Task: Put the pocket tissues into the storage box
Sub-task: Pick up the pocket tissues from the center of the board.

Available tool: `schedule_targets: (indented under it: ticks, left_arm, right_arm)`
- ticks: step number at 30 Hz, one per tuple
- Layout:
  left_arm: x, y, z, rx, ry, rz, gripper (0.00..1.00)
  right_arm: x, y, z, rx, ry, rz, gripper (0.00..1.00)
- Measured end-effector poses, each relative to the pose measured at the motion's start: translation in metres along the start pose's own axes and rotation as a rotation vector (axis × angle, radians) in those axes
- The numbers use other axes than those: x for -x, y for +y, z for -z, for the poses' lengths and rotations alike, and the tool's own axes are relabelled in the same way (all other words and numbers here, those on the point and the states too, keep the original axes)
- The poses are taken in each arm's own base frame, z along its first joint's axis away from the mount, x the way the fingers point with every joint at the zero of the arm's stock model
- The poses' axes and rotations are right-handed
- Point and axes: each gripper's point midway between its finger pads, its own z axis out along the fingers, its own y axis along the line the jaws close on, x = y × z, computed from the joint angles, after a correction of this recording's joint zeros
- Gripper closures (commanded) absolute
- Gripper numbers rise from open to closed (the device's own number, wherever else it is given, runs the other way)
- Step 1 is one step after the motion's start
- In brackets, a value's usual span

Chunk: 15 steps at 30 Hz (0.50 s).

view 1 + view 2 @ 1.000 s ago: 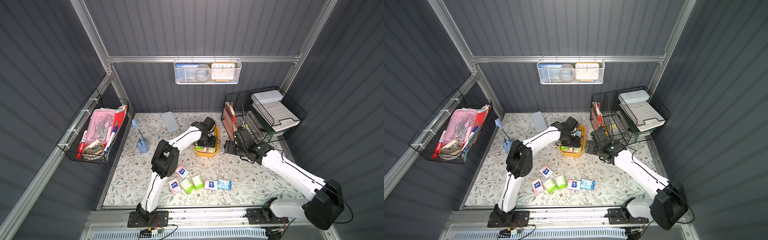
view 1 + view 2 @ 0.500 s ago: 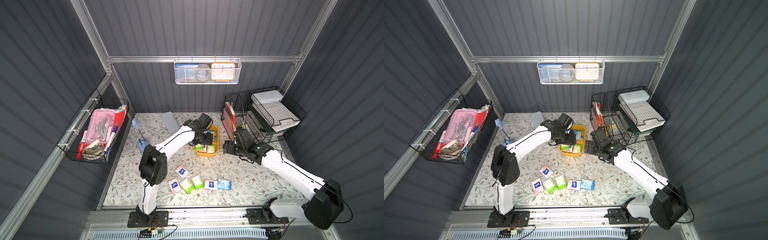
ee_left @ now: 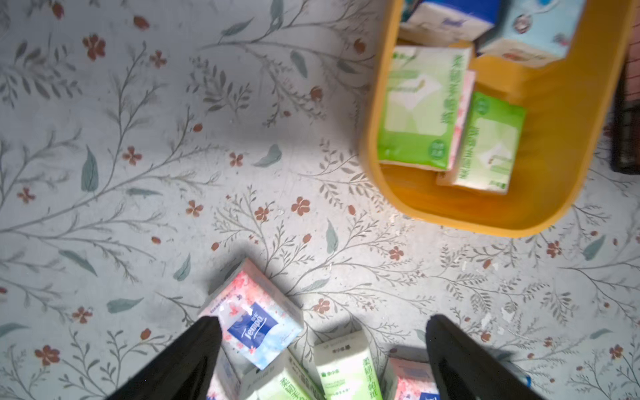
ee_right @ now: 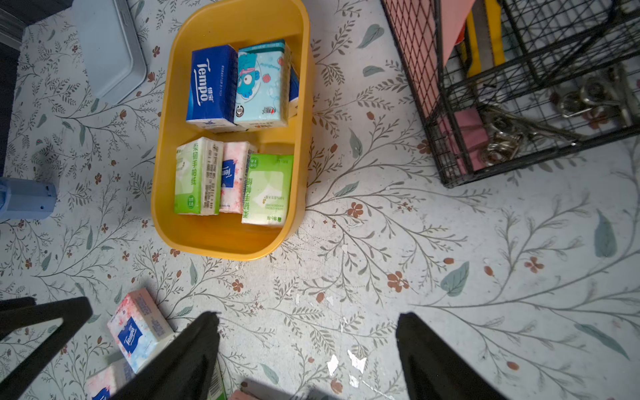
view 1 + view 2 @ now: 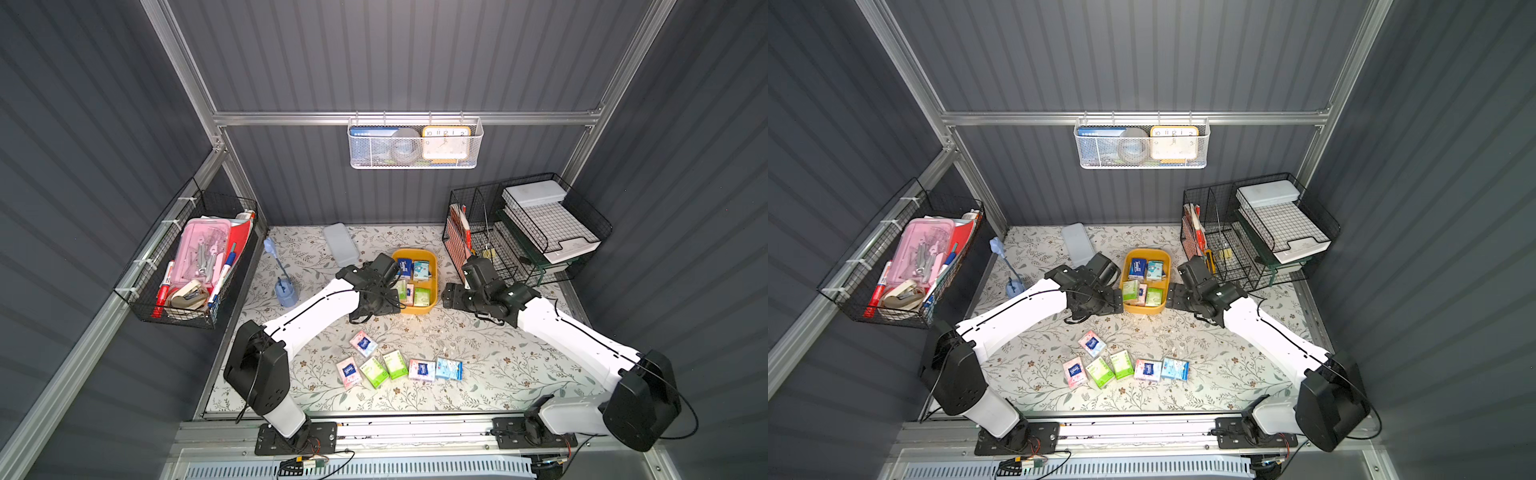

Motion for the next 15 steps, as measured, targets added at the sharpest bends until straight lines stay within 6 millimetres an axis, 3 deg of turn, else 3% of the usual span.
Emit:
schedule_targets:
  ticks: [5, 15]
  left_arm:
    - [-0.033, 0.025, -0.026, 0.056, 0.060, 0.185, 0.01]
    - [-0.053, 0.039, -0.050, 0.083, 0.076, 0.429, 0.01]
  right_arm:
    - [-0.001, -0.001, 0.000, -0.002, 0.001, 0.000, 0.15]
    - [-0.006, -0.005, -0.001, -0.011, 0.013, 0.006, 0.15]
